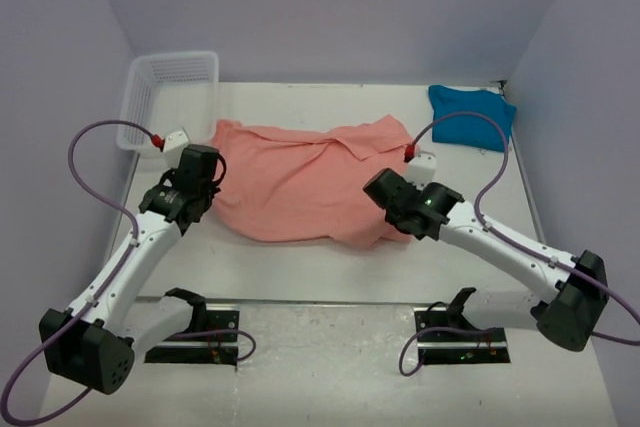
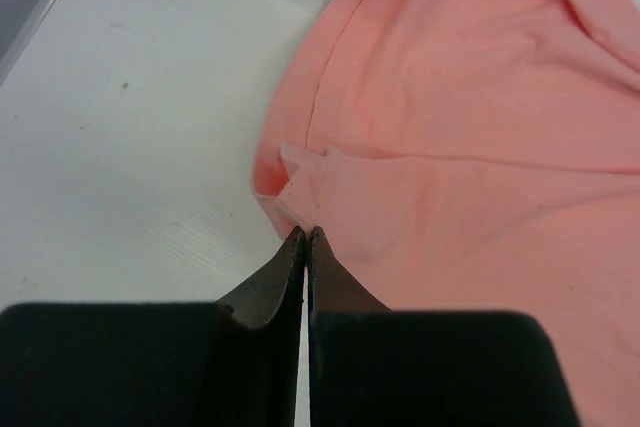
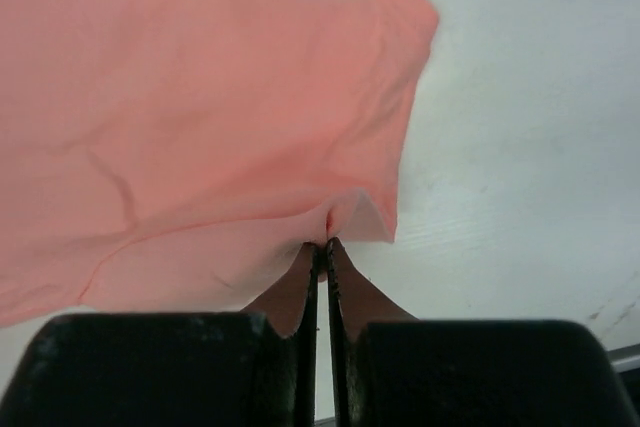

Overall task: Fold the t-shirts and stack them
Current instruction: Flatten out the tshirt

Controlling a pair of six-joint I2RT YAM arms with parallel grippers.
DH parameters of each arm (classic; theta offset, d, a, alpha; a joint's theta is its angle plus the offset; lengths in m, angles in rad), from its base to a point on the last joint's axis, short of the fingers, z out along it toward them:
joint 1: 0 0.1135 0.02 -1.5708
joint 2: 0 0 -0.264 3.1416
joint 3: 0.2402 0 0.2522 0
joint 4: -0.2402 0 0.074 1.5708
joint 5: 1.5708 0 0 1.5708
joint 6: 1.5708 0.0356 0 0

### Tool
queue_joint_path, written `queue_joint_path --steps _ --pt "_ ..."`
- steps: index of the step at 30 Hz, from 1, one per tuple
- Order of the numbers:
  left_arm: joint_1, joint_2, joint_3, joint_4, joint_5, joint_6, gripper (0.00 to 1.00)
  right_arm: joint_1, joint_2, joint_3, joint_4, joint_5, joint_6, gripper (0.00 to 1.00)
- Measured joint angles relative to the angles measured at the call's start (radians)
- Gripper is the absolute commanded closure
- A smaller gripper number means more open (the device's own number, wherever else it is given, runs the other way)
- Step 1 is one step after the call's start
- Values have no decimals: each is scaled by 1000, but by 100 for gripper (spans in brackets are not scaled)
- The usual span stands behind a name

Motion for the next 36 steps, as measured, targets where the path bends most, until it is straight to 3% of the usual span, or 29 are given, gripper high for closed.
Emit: queue_joint_path --steps 9,17,36 --pt "-18 -88 135 42 3 108 100 -254 -60 303 76 36 -373 100" --pt "-27 -119 281 71 7 198 100 -371 -57 563 135 24 -631 100" --pt "-32 -195 694 164 125 402 100 -393 -143 1092 171 -79 -980 100"
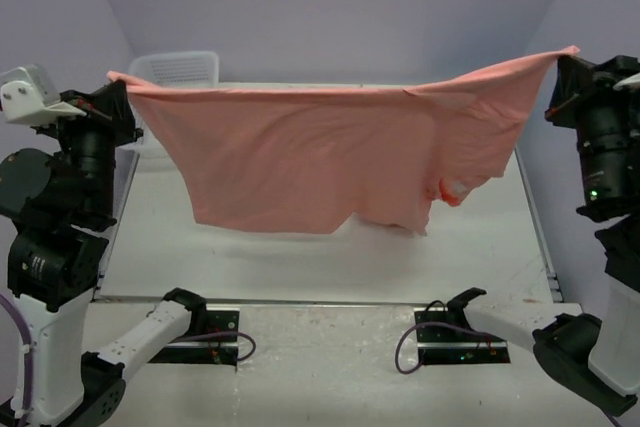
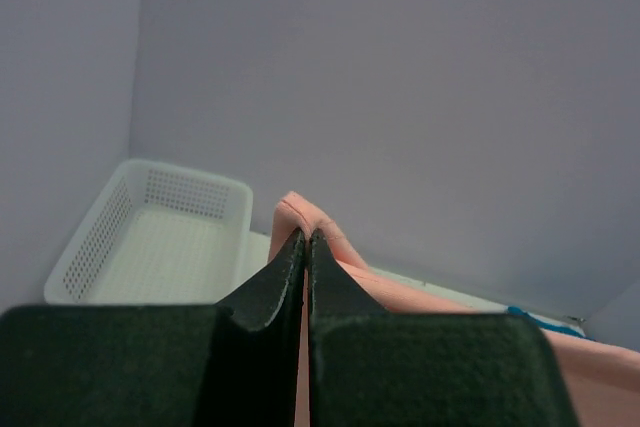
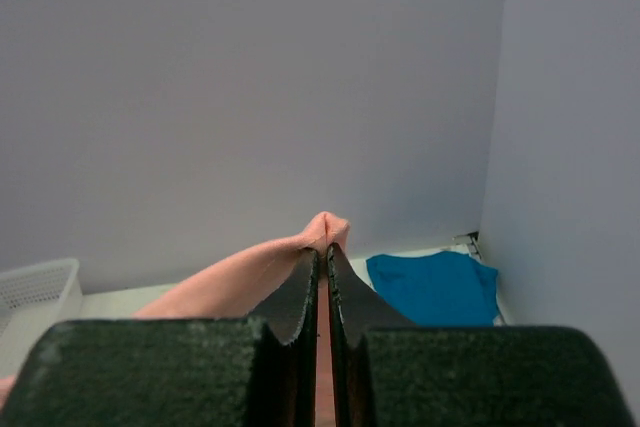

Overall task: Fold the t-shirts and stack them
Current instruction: Flatten out the tshirt

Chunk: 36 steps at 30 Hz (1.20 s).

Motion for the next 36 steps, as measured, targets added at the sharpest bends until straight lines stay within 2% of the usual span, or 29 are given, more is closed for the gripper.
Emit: queue_joint_path --steps 4,9,23,26,31,36 --pt "0 14 107 15 14 30 100 5 -2 130 -7 -25 -47 100" --pt "-1 18 135 25 54 33 100 7 -2 227 -8 -64 -74 100" --pt "0 105 170 -57 114 31 100 14 -5 182 -69 -156 -85 100" --pt "0 144 110 -49 92 30 100 14 50 157 -61 -156 -89 100" --pt "0 279 -64 -30 52 23 100 8 237 143 -51 -155 -108 100" --pt "0 386 -86 -68 48 23 100 4 417 171 -83 -157 -134 100"
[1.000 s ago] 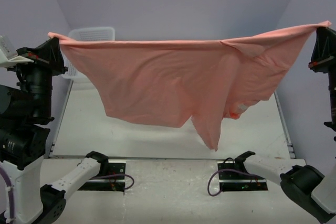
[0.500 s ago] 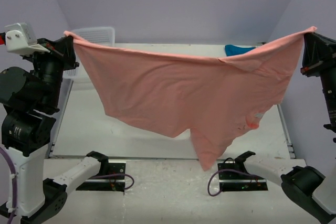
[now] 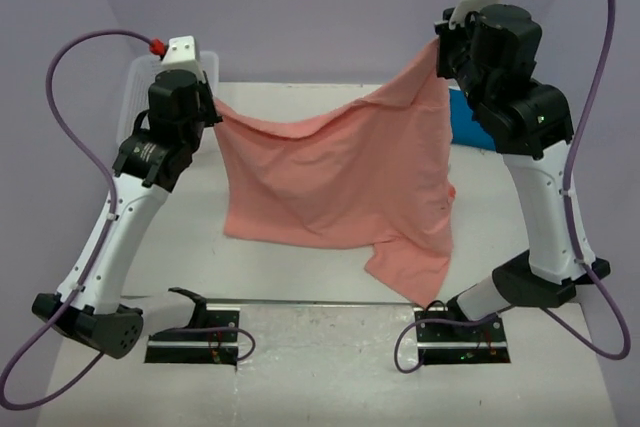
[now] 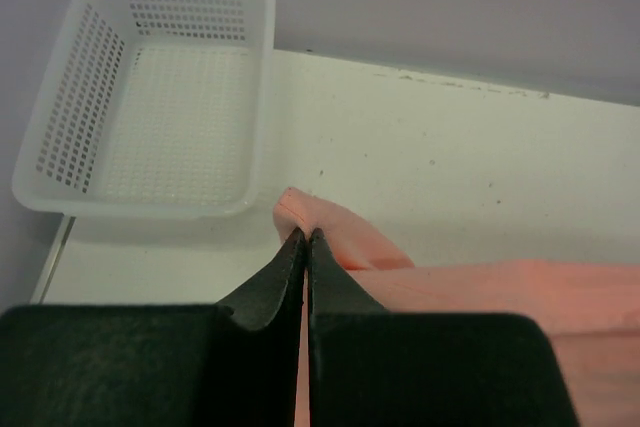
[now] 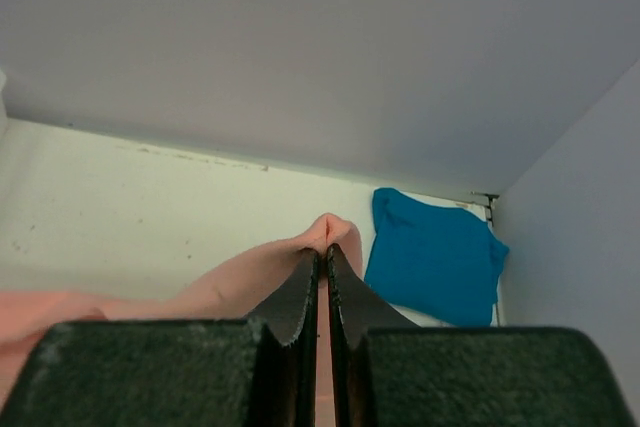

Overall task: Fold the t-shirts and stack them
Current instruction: Flatten out the tshirt

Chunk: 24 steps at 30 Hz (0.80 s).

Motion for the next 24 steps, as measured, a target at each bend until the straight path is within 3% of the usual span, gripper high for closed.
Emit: queue_joint_path --steps 4,9,15,24 --pt "0 -69 26 0 13 0 100 0 -26 9 -29 -2 -5 100" --pt "0 -230 74 0 53 -2 100 19 -223 -9 -28 -3 -5 100" --pt "0 -346 140 -21 113 -24 100 126 -431 32 -21 -2 -3 100" --pt "0 -340 273 -115 202 -58 100 185 -437 81 -56 -26 17 100"
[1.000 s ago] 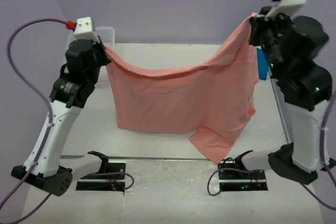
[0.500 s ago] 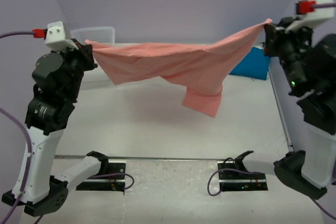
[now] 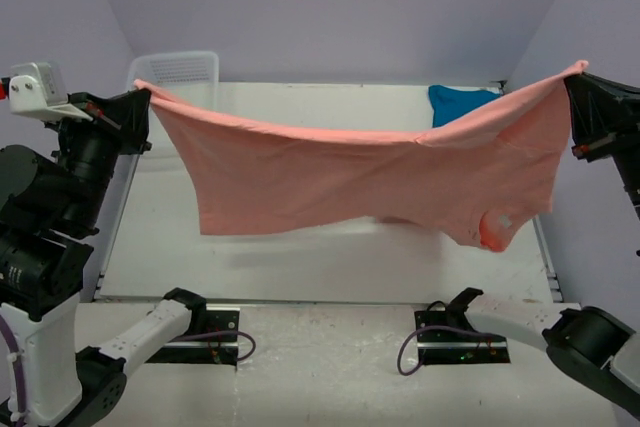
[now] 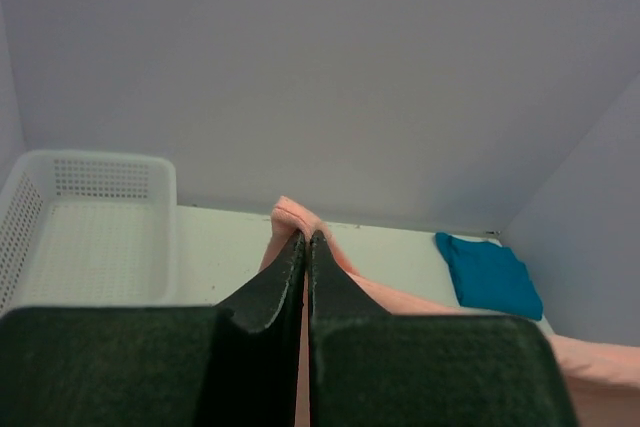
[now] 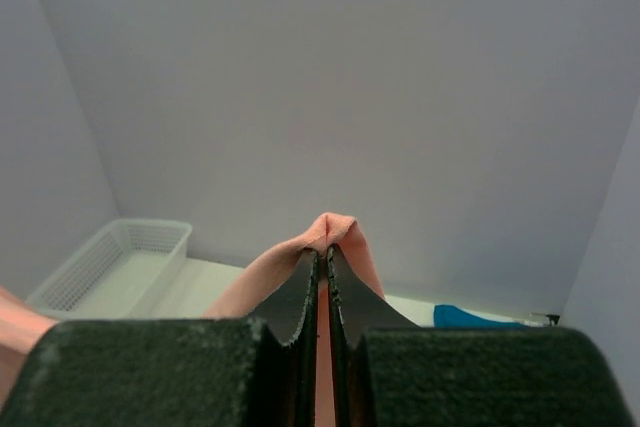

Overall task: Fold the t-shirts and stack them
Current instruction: Flatten out the tshirt

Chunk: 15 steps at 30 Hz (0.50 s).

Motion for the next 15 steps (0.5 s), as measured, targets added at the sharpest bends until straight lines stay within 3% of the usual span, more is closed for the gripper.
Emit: queue_joint_path --steps 5,9,15 --pt "0 45 44 1 11 -14 100 0 64 32 -6 1 -2 100" --pt "0 168 37 23 -16 -16 100 -16 183 117 1 14 -29 100" --pt "0 448 -139 109 -116 -22 100 -185 422 148 42 -41 -27 100"
